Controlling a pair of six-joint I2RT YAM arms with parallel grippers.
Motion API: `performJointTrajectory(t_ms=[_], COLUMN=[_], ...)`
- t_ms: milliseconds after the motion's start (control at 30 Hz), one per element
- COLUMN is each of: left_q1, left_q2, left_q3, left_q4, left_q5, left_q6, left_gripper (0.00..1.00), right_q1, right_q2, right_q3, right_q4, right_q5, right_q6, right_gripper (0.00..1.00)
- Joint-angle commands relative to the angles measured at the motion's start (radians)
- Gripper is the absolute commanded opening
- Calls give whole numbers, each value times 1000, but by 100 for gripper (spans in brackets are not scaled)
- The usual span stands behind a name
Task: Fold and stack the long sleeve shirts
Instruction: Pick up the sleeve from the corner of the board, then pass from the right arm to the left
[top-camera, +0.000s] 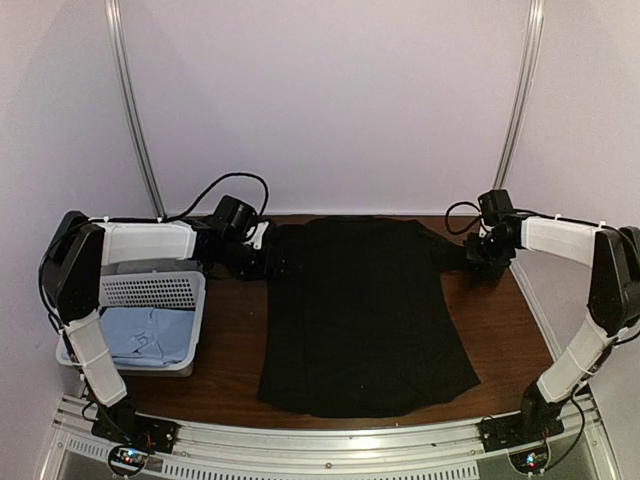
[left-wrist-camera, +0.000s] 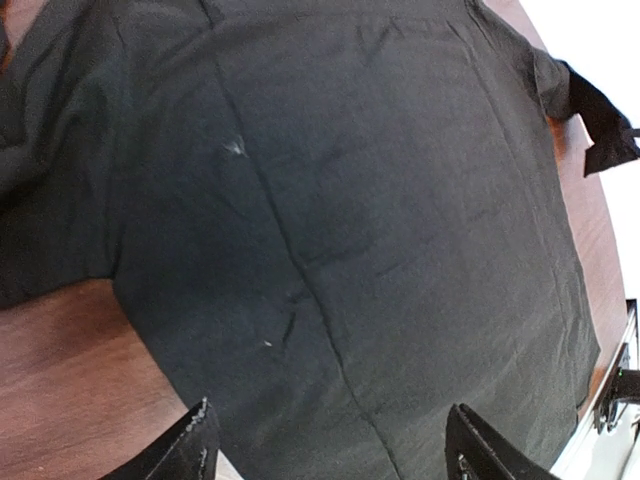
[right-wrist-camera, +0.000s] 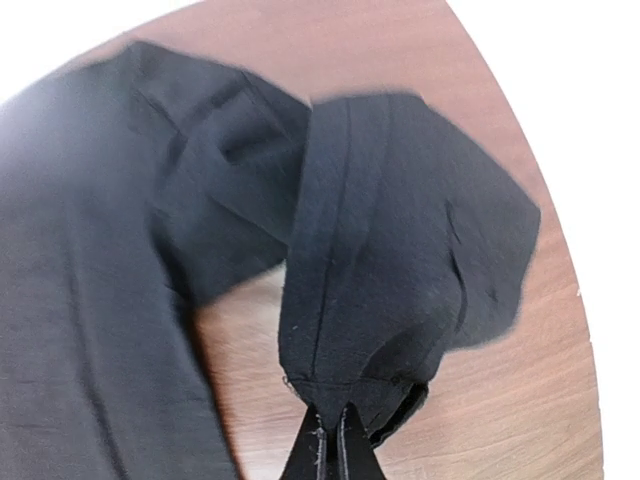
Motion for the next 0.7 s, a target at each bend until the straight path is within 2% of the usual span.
performJointTrajectory(t_ms=[0, 333, 467, 667], left_q1=[29, 56, 49, -1], left_q2=[-30, 0, -1, -8], left_q3=[59, 116, 118, 119], left_q4=[2, 23, 68, 123], left_q5=[-54, -7, 49, 95], left_q6=[-11, -20, -35, -21], left_gripper=[79, 79, 79, 80], right_q1=[-4, -5, 4, 79], right_q2=[-58, -114, -97, -58], right_q3=[56, 221, 308, 294], right_q4=[-40, -24, -2, 125], right_q5=[-59, -299, -427, -562], right_q6=[-23, -73, -35, 75], right_gripper=[0, 0, 0, 0])
